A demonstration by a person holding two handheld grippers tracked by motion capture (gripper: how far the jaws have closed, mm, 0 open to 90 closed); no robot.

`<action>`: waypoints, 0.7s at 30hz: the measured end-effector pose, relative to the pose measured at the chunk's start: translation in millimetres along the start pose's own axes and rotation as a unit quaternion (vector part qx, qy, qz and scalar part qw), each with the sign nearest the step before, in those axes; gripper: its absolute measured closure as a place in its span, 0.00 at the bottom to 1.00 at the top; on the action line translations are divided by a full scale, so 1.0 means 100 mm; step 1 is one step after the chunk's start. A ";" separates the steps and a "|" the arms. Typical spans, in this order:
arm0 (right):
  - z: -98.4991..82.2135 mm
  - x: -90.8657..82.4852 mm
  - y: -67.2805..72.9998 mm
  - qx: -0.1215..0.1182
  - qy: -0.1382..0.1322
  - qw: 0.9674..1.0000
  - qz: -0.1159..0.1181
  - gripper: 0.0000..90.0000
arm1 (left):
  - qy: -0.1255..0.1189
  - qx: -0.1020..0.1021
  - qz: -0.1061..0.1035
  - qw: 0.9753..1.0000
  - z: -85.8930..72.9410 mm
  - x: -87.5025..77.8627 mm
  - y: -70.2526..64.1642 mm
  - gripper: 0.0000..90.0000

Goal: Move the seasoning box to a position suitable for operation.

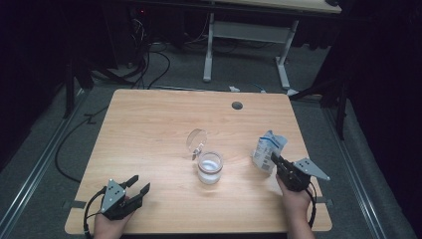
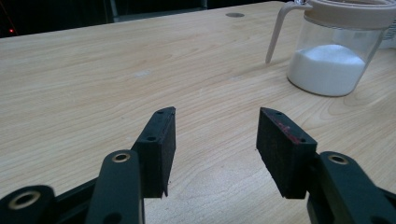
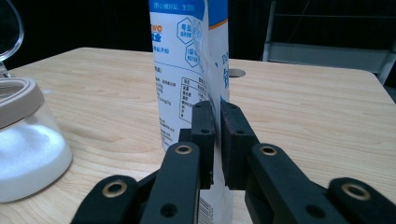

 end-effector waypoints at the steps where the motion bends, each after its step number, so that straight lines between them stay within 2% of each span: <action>1: 0.00 0.00 0.00 0.000 0.000 1.000 -0.001 0.94 | 0.000 0.000 -0.001 1.000 0.00 0.00 0.00 0.53; 16: -0.03 -0.02 0.00 0.010 0.010 1.000 -0.004 0.79 | 0.009 -0.003 -0.010 1.000 -0.03 0.03 -0.02 0.53; 21: -0.07 -0.05 -0.01 0.009 0.019 1.000 -0.014 0.75 | 0.011 -0.005 -0.013 1.000 -0.02 0.04 -0.03 0.53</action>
Point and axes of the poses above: each handheld gripper's, and its own axes: x roughly forward along the jaws, z roughly out of its top, y roughly to its left, the point moved 8 cm from there along x, roughly forward along the jaws, and after that the axes turned 12 degrees about x, right-handed, at the moved point
